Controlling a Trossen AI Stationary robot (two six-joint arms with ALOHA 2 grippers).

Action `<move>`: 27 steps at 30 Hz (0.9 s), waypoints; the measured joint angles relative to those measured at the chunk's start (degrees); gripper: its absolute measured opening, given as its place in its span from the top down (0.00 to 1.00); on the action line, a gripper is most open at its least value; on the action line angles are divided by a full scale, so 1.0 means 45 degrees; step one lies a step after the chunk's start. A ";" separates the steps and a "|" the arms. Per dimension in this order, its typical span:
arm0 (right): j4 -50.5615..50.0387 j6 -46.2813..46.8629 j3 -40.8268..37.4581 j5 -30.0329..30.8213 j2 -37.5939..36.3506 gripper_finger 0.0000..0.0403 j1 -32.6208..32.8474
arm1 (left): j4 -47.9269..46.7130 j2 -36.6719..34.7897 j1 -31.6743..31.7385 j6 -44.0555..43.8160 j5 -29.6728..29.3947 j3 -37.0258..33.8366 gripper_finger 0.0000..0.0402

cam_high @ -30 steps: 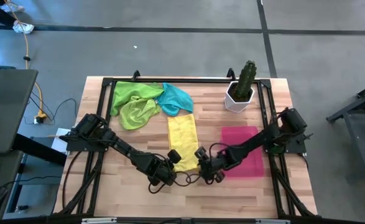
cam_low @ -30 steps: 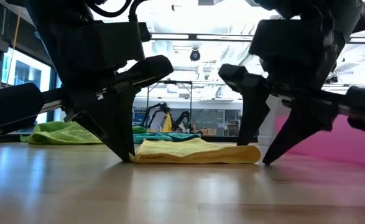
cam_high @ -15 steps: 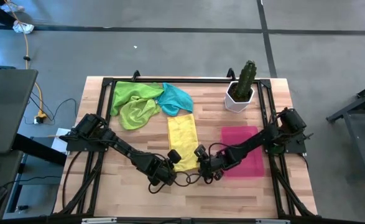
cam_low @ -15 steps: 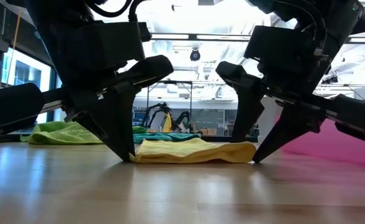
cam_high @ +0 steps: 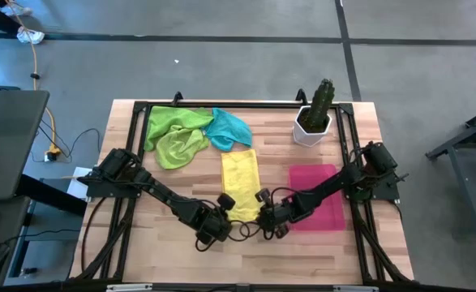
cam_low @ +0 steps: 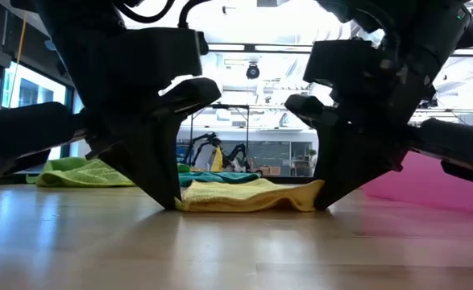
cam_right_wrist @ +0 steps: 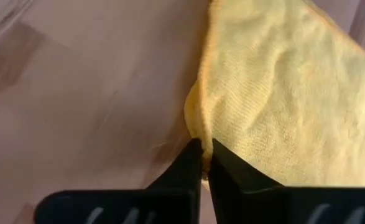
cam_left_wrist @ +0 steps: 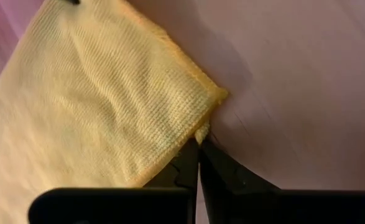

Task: Roll microfiber towels into tight, uniform cylinder then place into a basket
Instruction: Roll the yellow microfiber towel

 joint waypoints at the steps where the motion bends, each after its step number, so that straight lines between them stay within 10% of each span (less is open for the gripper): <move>1: 0.0013 0.0382 0.0000 -0.0077 -0.0002 0.98 -0.0009 | 0.0005 -0.0004 0.0000 -0.0506 0.0000 0.0000 0.99; 14: -0.0058 0.0906 -0.0029 -0.0374 -0.0257 1.00 -0.0070 | -0.0429 0.0027 -0.0016 -0.3912 0.0351 0.0464 0.97; 27: -0.0087 0.1243 -0.0029 -0.0522 -0.0282 1.00 -0.0070 | -0.0972 0.0015 -0.0758 0.0732 -0.2228 0.0758 0.63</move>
